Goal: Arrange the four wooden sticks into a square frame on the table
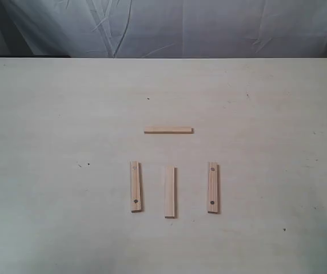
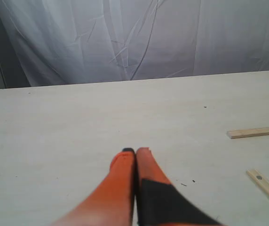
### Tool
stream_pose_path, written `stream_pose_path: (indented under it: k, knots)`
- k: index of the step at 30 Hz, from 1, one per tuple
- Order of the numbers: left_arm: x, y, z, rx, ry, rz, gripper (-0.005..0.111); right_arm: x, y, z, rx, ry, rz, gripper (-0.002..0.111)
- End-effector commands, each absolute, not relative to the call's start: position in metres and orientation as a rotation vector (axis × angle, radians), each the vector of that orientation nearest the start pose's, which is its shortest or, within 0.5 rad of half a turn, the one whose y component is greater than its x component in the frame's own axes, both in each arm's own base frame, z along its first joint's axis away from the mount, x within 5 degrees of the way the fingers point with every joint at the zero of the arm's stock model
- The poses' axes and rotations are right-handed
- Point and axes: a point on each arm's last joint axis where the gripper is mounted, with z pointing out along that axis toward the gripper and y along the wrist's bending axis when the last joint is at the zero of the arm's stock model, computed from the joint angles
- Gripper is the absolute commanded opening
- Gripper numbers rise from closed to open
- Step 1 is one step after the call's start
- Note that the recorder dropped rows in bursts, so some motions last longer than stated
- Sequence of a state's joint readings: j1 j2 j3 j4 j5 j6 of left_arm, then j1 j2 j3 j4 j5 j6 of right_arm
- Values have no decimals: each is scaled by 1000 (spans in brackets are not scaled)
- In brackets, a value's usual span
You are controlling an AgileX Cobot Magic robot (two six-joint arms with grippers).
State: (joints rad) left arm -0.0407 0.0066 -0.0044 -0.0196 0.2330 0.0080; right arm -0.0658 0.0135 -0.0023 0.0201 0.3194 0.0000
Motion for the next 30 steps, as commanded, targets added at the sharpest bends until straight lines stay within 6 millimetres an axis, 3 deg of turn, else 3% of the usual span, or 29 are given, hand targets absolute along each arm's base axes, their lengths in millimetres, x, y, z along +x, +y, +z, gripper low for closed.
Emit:
stream_pose_path:
  k: [1,22,30]
  knots:
    - [55,-2,192,32,1716,-36,0,55,-3,185,70,1801,-38,-1]
    - [55,-2,192,32,1716,-36,0,55,-3,186,69,1785,-39,-1]
    - [55,-2,192,32,1716,-36,0,57,-4,212,59,1502,-48,-1]
